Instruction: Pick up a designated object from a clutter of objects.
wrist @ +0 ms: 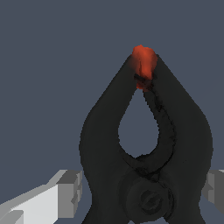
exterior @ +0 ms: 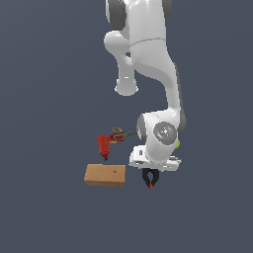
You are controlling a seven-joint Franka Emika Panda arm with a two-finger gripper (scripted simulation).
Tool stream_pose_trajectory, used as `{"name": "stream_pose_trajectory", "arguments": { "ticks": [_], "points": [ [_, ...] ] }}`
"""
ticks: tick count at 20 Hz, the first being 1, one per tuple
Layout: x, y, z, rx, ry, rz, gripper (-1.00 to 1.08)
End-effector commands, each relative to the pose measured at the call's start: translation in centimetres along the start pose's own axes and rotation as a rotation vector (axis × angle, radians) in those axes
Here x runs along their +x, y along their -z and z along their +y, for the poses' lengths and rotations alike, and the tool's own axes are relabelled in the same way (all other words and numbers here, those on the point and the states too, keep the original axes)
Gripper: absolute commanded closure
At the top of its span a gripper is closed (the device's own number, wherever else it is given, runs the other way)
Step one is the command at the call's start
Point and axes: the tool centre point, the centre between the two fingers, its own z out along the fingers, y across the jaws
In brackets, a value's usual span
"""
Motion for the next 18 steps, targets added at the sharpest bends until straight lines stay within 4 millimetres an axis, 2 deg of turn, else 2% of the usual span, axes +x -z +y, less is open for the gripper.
{"name": "stream_pose_trajectory", "arguments": {
  "ticks": [1,2,3,18],
  "points": [
    [0.11,-0.3,-0.04,0.0,0.0,0.002,-0.92],
    [0.13,-0.31,-0.05,0.0,0.0,0.002,-0.92],
    [0.13,-0.31,-0.05,0.0,0.0,0.002,1.08],
    [-0.14,0.32,-0.18,0.001,0.001,0.001,1.08]
  ]
}}
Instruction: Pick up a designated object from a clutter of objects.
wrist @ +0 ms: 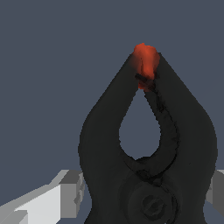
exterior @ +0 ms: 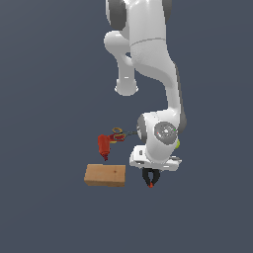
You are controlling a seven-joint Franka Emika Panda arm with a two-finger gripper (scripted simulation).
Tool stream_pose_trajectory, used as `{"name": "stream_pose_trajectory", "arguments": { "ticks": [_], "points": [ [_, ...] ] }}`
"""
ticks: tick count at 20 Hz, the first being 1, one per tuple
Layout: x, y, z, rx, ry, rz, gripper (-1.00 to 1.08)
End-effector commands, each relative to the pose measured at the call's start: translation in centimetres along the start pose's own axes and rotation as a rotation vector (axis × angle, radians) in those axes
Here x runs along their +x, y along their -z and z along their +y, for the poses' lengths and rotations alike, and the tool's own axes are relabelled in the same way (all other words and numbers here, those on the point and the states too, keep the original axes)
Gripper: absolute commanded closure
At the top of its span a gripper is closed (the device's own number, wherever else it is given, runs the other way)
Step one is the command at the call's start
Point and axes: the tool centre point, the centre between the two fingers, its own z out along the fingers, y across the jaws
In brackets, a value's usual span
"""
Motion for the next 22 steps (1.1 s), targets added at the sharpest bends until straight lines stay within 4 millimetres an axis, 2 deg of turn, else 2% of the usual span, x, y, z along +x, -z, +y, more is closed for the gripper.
{"name": "stream_pose_trajectory", "arguments": {
  "ticks": [1,6,11,22],
  "points": [
    [-0.1,0.6,-0.1,0.001,0.0,0.003,1.08],
    [-0.8,2.6,-0.4,0.001,0.0,0.003,1.08],
    [-1.9,5.9,-0.9,0.0,0.0,0.003,1.08],
    [-5.6,16.9,-2.5,0.0,0.0,0.003,1.08]
  ]
}}
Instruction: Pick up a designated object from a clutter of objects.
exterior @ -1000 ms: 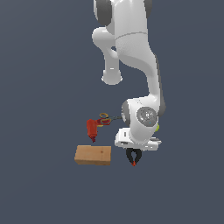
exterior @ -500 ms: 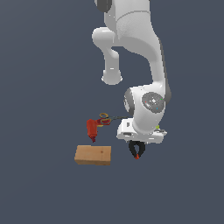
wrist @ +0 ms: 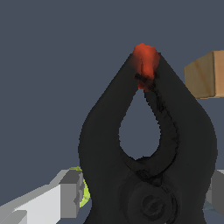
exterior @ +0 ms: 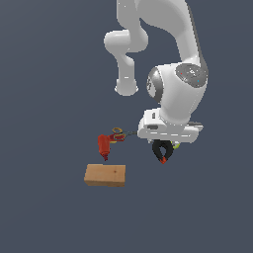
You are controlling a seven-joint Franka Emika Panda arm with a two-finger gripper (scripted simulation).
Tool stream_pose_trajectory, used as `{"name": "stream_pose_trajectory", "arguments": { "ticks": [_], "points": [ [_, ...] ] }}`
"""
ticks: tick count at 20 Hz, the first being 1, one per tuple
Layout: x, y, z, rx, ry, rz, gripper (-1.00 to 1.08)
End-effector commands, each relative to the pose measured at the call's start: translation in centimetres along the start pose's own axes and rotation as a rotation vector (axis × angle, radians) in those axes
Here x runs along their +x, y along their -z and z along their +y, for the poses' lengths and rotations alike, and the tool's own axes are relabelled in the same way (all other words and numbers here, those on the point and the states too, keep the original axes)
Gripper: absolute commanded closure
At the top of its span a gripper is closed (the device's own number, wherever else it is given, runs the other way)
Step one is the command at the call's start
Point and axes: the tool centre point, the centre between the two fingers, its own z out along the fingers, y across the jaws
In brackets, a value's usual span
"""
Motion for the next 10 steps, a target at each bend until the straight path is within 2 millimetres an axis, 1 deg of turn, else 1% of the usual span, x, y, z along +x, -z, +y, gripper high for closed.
{"name": "stream_pose_trajectory", "arguments": {
  "ticks": [1,10],
  "points": [
    [-0.9,2.9,-0.4,0.0,0.0,0.002,1.08],
    [-4.2,13.4,-2.0,0.0,0.0,0.002,1.08]
  ]
}}
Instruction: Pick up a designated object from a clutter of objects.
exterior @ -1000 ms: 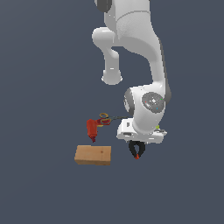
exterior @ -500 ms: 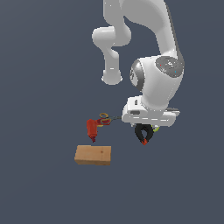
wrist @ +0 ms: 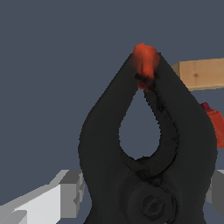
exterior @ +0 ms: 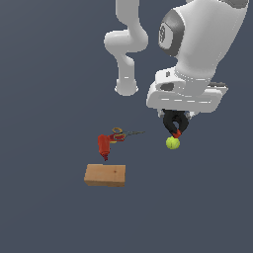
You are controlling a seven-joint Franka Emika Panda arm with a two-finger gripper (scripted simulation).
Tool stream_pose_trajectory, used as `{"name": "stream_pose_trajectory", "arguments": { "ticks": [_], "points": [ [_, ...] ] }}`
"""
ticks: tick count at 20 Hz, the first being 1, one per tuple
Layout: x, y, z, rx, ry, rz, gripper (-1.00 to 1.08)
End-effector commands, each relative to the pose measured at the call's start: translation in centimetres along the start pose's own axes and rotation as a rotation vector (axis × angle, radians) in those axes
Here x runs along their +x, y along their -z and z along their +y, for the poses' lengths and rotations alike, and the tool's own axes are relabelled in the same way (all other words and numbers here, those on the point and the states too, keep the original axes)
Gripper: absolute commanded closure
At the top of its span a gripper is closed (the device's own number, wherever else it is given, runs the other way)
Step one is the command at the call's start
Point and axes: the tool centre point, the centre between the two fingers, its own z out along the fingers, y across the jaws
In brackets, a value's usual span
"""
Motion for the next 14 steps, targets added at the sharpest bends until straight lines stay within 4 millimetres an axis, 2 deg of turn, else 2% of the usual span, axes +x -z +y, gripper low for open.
{"name": "stream_pose_trajectory", "arguments": {
  "ticks": [1,8,14],
  "points": [
    [-0.9,2.9,-0.4,0.0,0.0,0.001,1.08],
    [-2.8,9.4,-1.5,0.001,0.0,0.001,1.08],
    [-3.7,12.9,-2.0,0.001,-0.001,0.001,1.08]
  ]
}}
